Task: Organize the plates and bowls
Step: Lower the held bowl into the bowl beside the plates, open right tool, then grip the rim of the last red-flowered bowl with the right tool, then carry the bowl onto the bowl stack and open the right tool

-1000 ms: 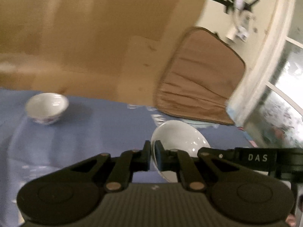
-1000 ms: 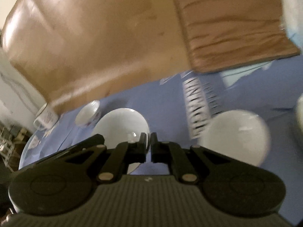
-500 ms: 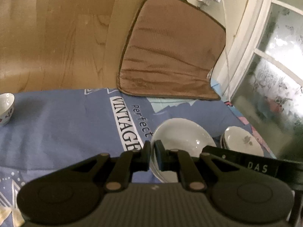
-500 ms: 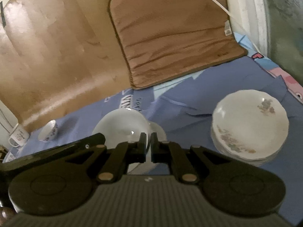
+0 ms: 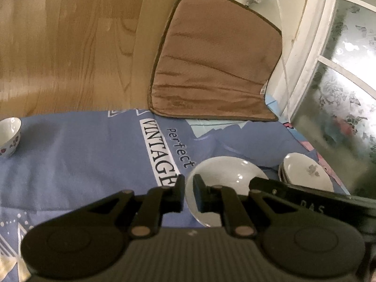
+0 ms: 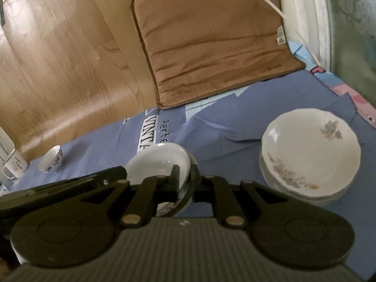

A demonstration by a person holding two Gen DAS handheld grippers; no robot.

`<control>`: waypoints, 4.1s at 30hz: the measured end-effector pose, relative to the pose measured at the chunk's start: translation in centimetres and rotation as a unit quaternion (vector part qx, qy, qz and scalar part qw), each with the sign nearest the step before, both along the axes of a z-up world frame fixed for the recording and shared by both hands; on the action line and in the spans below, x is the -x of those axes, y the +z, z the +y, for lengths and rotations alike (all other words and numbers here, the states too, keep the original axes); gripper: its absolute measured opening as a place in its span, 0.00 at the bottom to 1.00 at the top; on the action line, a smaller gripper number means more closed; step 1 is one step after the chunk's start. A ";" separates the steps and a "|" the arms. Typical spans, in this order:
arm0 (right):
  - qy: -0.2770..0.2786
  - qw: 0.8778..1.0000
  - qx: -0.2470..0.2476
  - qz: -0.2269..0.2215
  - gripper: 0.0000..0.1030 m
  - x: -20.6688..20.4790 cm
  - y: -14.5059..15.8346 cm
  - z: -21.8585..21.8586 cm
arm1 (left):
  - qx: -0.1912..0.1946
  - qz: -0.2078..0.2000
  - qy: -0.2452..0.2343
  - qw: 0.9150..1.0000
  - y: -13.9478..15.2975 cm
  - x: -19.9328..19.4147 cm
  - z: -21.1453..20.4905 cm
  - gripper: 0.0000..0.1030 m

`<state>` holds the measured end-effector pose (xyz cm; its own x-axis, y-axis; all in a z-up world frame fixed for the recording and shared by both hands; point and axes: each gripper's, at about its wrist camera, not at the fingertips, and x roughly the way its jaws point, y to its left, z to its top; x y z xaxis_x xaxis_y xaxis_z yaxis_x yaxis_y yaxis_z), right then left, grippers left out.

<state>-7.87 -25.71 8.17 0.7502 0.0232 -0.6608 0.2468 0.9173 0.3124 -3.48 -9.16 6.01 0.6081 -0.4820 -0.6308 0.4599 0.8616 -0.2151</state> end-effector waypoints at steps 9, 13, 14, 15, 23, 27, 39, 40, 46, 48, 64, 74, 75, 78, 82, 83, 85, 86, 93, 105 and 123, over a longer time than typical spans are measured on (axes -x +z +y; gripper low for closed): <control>-0.018 1.000 0.006 -0.018 0.16 0.4 0.7 0.2 | 0.007 -0.024 0.009 1.000 0.9 0.7 1.7 0.10; -0.007 0.999 0.016 -0.043 0.17 0.6 1.6 1.5 | 0.002 -0.044 0.035 0.998 1.1 0.8 4.6 0.10; -0.001 0.999 0.017 -0.047 0.17 0.5 1.8 2.0 | -0.003 -0.048 0.047 0.998 1.0 0.8 5.7 0.11; 0.008 0.998 0.019 -0.053 0.16 0.4 2.0 2.8 | -0.007 -0.051 0.058 0.997 0.9 0.7 6.7 0.11; 0.115 0.992 0.032 -0.048 0.16 -2.3 1.9 10.6 | -0.023 -0.045 0.187 0.981 -0.9 -1.3 18.0 0.10; 0.169 0.986 -0.003 -0.008 0.16 -5.2 0.8 14.6 | -0.026 -0.038 0.259 0.965 -1.9 -2.8 23.6 0.10; 0.160 0.982 -0.077 0.071 0.38 -17.6 -1.3 22.8 | 0.035 -0.005 0.335 0.942 -4.0 -4.4 29.7 0.11; 0.155 0.982 -0.076 0.076 0.38 -18.5 -1.6 23.2 | 0.041 -0.002 0.336 0.941 -3.9 -4.6 29.9 0.11; 0.127 0.980 -0.087 0.126 0.26 -21.9 -3.7 23.4 | 0.063 0.003 0.339 0.939 -3.9 -4.6 30.8 0.14; 0.127 0.978 -0.095 0.135 0.10 -21.8 -4.0 23.2 | 0.069 -0.001 0.343 0.937 -3.8 -4.5 31.1 0.18; 0.227 0.956 -0.111 0.147 0.10 -13.0 -1.7 21.6 | 0.080 0.009 0.207 0.975 -3.5 -3.6 28.3 0.12; 0.230 0.970 -0.008 0.073 0.10 -10.6 -1.2 23.3 | 0.084 0.002 0.208 0.974 -2.9 -2.2 27.3 0.09; 0.232 0.971 0.000 0.065 0.10 -10.2 -0.9 23.3 | 0.090 0.002 0.207 0.974 -2.5 -1.8 27.2 0.08; 0.232 0.972 0.007 0.039 0.09 -8.9 -0.2 22.2 | 0.091 0.001 0.206 0.974 -1.6 -0.2 26.4 0.08; 0.232 0.973 0.011 -0.005 0.06 -5.9 0.1 21.1 | 0.096 0.008 0.198 0.975 -1.2 2.0 24.8 0.10; 0.233 0.972 0.009 -0.009 0.05 -5.2 0.0 21.0 | 0.095 0.007 0.193 0.977 -1.2 2.5 24.2 0.10; 0.233 0.972 0.014 -0.016 0.05 -4.0 -0.3 20.6 | 0.077 -0.004 0.186 0.979 -1.0 3.3 22.7 0.10; 0.231 0.973 0.019 -0.019 0.05 -3.4 -0.5 20.5 | 0.060 -0.016 0.187 0.980 -0.9 3.8 22.0 0.10; 0.169 0.985 -0.013 -0.041 0.09 -2.7 -0.5 16.3 | 0.040 0.006 0.221 0.974 -1.8 4.0 22.0 0.10; 0.200 0.978 -0.046 -0.028 0.37 -4.4 -1.8 18.7 | 0.036 0.013 0.239 0.970 -1.9 3.8 22.7 0.16; 0.174 0.983 -0.039 -0.036 0.07 -3.5 -1.1 16.2 | 0.072 0.006 0.167 0.983 0.7 3.0 19.0 0.07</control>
<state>-4.34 -9.50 7.08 0.7321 0.3349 -0.5932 -0.1030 0.9152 0.3896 -6.46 9.83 6.71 0.7406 -0.3414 -0.5787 0.1535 0.9245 -0.3490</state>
